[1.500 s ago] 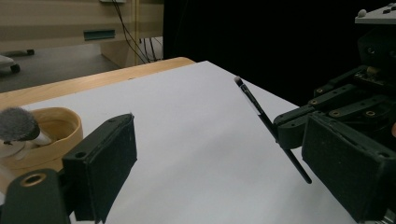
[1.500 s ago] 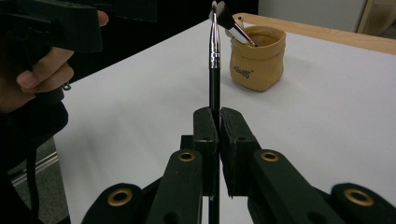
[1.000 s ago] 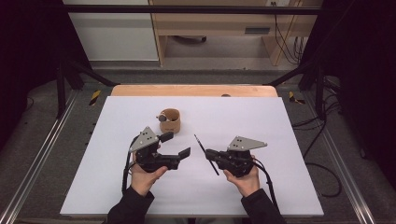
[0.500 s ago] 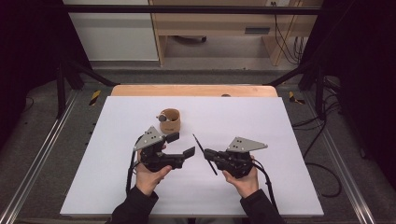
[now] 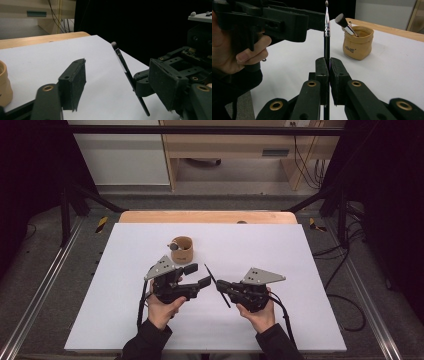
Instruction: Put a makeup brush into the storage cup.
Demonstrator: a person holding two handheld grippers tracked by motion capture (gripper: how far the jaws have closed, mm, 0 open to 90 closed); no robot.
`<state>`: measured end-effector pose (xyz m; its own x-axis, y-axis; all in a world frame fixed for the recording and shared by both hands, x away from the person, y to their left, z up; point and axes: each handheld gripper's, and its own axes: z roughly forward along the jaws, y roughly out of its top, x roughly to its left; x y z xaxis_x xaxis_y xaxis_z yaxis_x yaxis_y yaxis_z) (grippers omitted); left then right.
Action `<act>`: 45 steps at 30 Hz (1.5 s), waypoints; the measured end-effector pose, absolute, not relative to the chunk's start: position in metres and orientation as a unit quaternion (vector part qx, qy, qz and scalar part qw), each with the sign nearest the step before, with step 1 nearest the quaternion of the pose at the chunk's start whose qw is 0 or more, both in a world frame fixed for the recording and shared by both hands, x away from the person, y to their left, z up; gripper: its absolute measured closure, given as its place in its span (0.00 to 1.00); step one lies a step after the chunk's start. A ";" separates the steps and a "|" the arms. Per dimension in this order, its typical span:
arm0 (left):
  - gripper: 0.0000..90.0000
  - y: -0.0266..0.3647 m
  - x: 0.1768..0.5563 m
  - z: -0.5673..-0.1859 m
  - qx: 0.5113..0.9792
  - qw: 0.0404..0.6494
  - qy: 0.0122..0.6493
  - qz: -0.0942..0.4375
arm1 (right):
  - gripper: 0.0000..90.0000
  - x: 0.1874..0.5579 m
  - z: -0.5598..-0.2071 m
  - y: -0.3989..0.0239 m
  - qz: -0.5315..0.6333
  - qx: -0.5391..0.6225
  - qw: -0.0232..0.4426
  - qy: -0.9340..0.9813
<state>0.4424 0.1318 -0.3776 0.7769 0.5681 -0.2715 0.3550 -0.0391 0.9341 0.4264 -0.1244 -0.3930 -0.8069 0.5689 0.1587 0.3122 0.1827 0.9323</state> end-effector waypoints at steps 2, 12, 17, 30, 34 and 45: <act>0.37 0.132 0.443 -0.378 0.714 0.614 0.325 0.084 | 0.95 0.426 -0.393 -0.124 0.570 0.289 0.112 0.761; 0.49 0.128 0.443 -0.380 0.713 0.612 0.334 0.068 | 0.95 0.425 -0.394 -0.121 0.572 0.285 0.111 0.761; 0.56 0.127 0.443 -0.381 0.714 0.611 0.337 0.062 | 0.95 0.424 -0.394 -0.119 0.574 0.286 0.110 0.760; 0.69 0.127 0.442 -0.383 0.707 0.614 0.346 0.053 | 0.95 0.423 -0.397 -0.114 0.575 0.282 0.111 0.760; 0.73 0.127 0.441 -0.383 0.705 0.616 0.349 0.055 | 0.95 0.423 -0.397 -0.113 0.578 0.283 0.112 0.757; 0.82 0.125 0.439 -0.383 0.702 0.618 0.349 0.058 | 0.95 0.422 -0.397 -0.111 0.583 0.285 0.113 0.752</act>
<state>0.4386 0.1253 -0.3833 0.7494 0.5622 -0.3498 0.4181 0.0077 0.9084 0.4221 -0.1110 -0.3974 -0.8118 0.5611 0.1619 0.2971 0.1581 0.9417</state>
